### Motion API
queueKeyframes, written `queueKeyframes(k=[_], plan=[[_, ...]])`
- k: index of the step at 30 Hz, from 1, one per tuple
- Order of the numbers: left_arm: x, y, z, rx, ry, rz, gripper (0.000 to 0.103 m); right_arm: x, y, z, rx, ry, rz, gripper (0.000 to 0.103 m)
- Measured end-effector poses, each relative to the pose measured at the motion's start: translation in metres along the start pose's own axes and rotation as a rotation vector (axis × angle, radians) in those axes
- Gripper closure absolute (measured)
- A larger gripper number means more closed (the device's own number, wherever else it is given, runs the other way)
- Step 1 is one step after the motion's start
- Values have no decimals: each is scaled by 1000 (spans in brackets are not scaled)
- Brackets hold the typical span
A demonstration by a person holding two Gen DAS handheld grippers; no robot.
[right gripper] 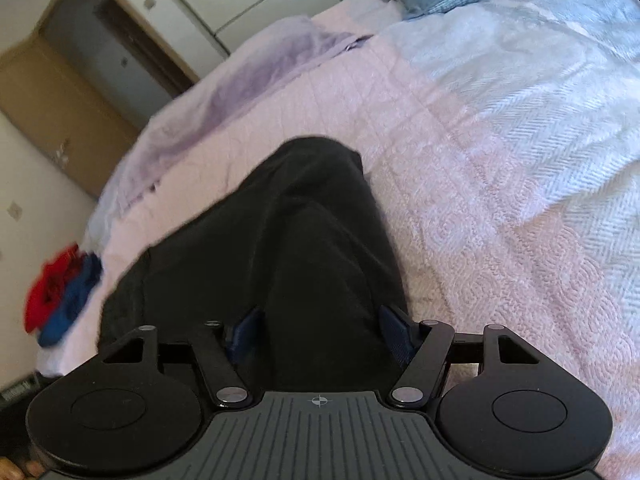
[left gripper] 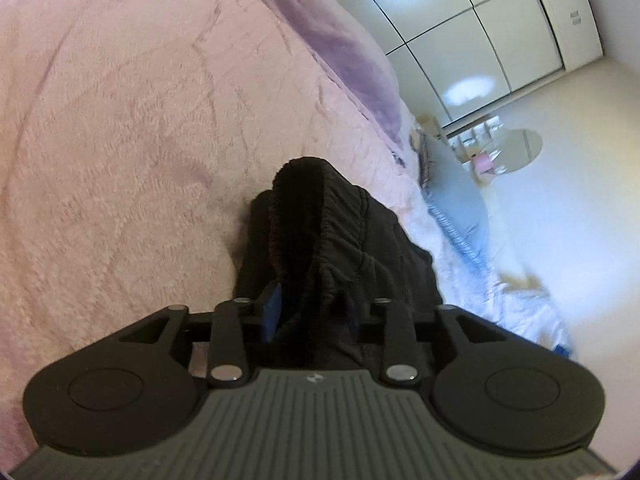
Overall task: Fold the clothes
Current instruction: 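Lift the trouser end with both grippers and fold it over toward the other end, then lay the folded end down, open both grippers and withdraw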
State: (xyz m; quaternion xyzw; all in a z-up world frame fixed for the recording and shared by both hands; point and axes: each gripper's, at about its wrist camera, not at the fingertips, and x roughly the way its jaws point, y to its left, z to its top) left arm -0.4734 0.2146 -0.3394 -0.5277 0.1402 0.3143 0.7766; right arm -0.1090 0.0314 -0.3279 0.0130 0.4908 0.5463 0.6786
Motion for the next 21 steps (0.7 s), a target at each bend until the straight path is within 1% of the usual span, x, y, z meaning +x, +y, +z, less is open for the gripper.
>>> queueKeyframes(k=[2,4,5,6,8,9,11,14,16,18,20,21], plan=[[1,0,-1,16,4,2,66,-4,-2,2,9,-33,-4,37],[4,3,-1,15,19,-20,67,-6,-2,0,-5,-35,-8,37],[5,5,-1,15,27,-31,69,-4,-1,-1,-11,-30,-5,37],[4,2,-1,35,24,-33,77,-2,1,-3,-16,-22,6,42],[-1,-5,0,70,9,-40,89,1,9,-4,-49,-21,-2,42],[-6,-7,0,69,0,-52,91,1,14,-5,-70,-24,-12,42],[-15,-12,2,76,-21,-65,92,0,21,-5,-92,-30,-10,42],[-27,-10,1,87,-43,-39,92,-1,26,-4,-120,-33,10,43],[-20,0,0,63,-37,-9,91,4,29,-5,-142,-25,5,43],[-10,11,-1,35,-26,5,88,12,33,-10,-196,-25,-28,43],[-8,14,0,19,-36,1,88,15,34,-15,-240,-40,-45,43],[-8,12,1,32,-42,10,88,12,34,-16,-248,-53,-38,43]])
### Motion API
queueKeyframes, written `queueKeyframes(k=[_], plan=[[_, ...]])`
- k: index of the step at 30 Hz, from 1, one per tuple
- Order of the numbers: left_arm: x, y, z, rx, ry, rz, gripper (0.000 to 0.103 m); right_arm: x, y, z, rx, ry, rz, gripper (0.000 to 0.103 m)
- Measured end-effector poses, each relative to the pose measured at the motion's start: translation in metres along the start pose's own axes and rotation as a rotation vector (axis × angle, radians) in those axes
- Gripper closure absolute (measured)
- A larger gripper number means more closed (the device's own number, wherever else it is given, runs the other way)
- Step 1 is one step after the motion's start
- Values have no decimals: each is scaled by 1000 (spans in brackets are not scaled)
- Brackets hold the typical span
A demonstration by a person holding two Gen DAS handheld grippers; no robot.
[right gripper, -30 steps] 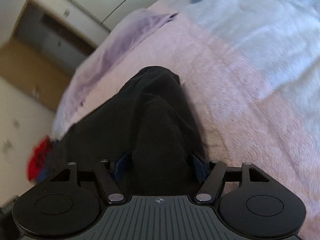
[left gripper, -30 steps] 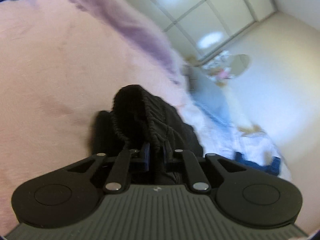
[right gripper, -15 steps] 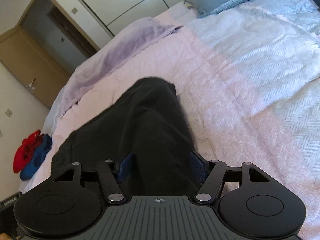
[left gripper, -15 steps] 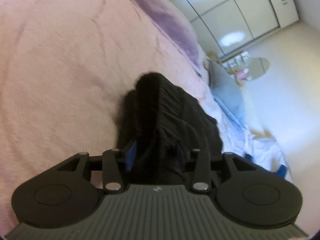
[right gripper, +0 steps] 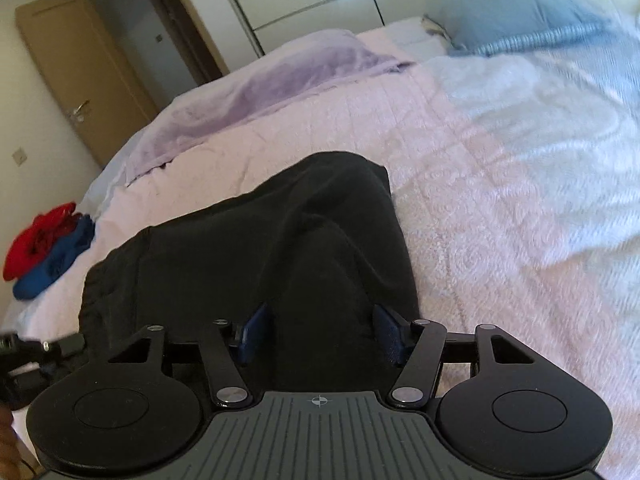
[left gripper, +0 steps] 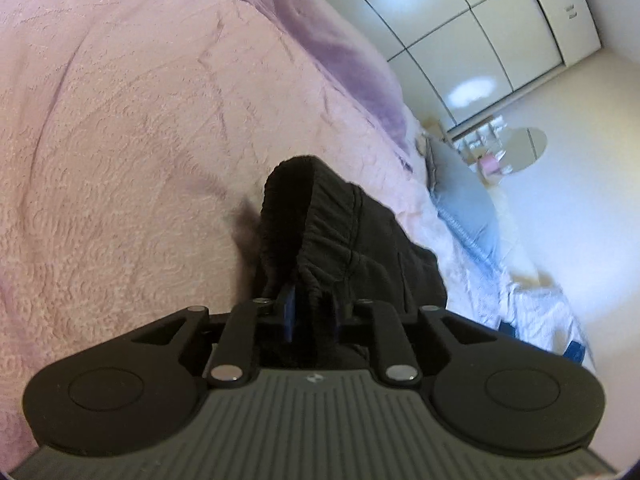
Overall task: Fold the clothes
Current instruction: 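Lay the folded end down, open both grippers and withdraw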
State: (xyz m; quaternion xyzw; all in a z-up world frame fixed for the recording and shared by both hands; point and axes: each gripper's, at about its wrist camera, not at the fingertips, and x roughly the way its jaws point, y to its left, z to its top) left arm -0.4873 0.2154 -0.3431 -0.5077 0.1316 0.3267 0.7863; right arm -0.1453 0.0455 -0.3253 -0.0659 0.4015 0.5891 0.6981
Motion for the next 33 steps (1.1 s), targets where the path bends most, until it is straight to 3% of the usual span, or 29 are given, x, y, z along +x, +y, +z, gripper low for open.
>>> queueKeyframes(k=[4,7,10,13,17,20,24,30,33], plan=[[-19,-23,3,158,-73,110,88,-32,-17,-7,46,-90,0,43],[-46,-40,-1,234,-135,138,91,-61,-31,-16,76,-144,-23,43],[-66,-60,-13,295,-142,89,92,-84,-35,-27,68,-157,-39,43],[-70,-74,-31,348,-112,52,93,-95,-20,-40,-16,-151,-13,55],[-52,-74,-46,357,-45,81,94,-91,5,-57,-159,-123,-31,58],[-31,-67,-48,369,-15,189,103,-84,10,-65,-180,-89,-58,62],[-46,-78,-48,393,-57,192,102,-105,15,-69,-188,-130,-44,62],[-66,-101,-65,422,-54,304,101,-113,15,-75,-130,-50,-92,62],[-75,-109,-77,435,-39,332,101,-124,22,-82,-129,-51,-97,62]])
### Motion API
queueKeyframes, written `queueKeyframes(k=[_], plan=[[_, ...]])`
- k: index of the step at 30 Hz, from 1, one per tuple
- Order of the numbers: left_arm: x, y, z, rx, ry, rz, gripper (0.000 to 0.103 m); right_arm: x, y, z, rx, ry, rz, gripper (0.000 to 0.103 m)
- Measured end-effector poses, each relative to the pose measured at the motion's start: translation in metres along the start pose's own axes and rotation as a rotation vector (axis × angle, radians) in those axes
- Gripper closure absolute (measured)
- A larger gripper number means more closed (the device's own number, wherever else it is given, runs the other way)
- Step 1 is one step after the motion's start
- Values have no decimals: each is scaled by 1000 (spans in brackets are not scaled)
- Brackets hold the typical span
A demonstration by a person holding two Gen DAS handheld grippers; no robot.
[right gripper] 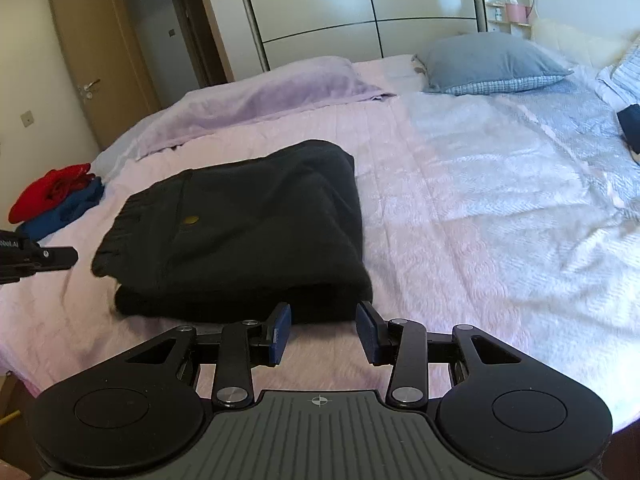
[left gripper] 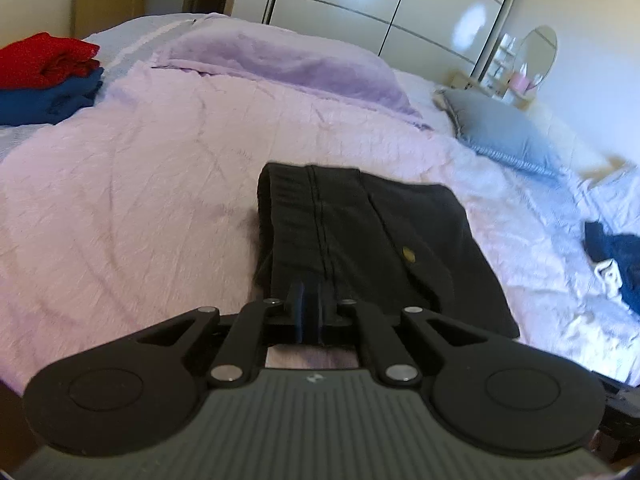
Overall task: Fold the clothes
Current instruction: 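Lay the folded end down, open both grippers and withdraw, then grasp the edge of the folded trouser stack with both grippers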
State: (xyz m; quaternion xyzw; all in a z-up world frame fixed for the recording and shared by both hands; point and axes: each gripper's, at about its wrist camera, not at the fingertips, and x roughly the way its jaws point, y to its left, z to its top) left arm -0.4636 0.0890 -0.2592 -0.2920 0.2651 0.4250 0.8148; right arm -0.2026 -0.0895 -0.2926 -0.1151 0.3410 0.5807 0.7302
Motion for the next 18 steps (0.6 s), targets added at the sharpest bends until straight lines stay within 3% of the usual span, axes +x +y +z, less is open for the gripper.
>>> queueKeyframes(k=[9,18], plan=[[-49,-22,-34,83,-22,31,101,-42,17,-24,7,-50,9,62],[-74,-12,-44,118,-67,34,100,-55,44,-37,-33,-59,32,62]])
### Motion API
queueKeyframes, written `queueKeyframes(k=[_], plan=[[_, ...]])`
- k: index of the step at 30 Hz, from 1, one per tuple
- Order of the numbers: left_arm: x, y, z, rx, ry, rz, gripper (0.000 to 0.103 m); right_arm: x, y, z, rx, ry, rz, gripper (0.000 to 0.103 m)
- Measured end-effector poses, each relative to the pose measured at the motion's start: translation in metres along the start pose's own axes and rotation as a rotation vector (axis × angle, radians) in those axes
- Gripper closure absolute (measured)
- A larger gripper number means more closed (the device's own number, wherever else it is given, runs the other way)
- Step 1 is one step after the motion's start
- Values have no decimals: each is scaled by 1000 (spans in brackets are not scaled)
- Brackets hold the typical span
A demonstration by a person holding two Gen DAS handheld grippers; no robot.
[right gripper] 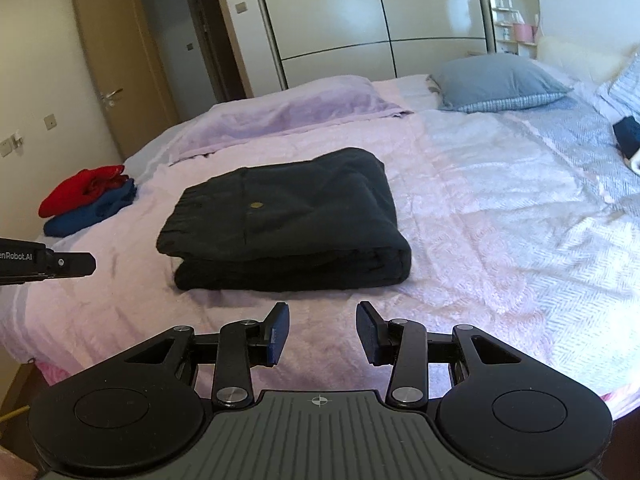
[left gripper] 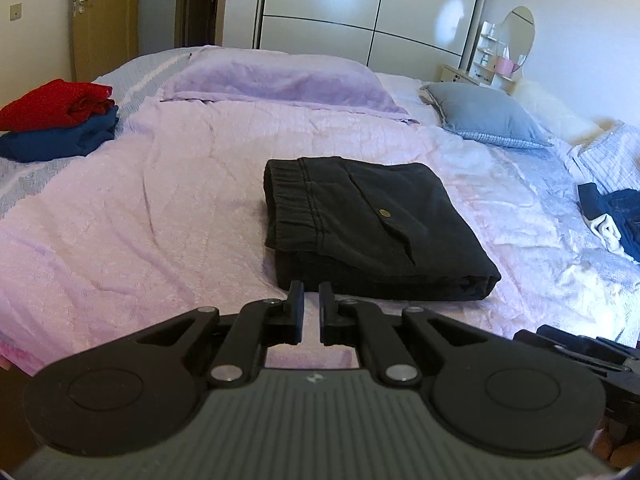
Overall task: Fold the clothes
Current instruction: 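Grasp the edge of the folded trouser stack with both grippers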
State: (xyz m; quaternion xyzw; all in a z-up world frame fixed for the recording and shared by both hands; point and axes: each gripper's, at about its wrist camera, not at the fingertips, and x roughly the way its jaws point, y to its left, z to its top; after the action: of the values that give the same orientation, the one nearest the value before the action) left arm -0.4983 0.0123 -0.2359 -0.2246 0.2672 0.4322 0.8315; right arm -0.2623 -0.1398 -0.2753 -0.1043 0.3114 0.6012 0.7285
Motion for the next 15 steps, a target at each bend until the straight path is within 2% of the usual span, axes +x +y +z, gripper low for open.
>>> queueKeyframes(k=[2,8,11,15], plan=[[6,12,1,-9,-2,-23,100,2,6,1,-18,3,-7,62],[51,48,32,4,-51,-152,102,29,14,19,-23,-31,-56,62],[88,56,57,51,-67,-217,103,55,22,36,-35,-74,-74,62],[163,61,81,145,2,-276,103,108,32,49,-72,-90,-81,62]])
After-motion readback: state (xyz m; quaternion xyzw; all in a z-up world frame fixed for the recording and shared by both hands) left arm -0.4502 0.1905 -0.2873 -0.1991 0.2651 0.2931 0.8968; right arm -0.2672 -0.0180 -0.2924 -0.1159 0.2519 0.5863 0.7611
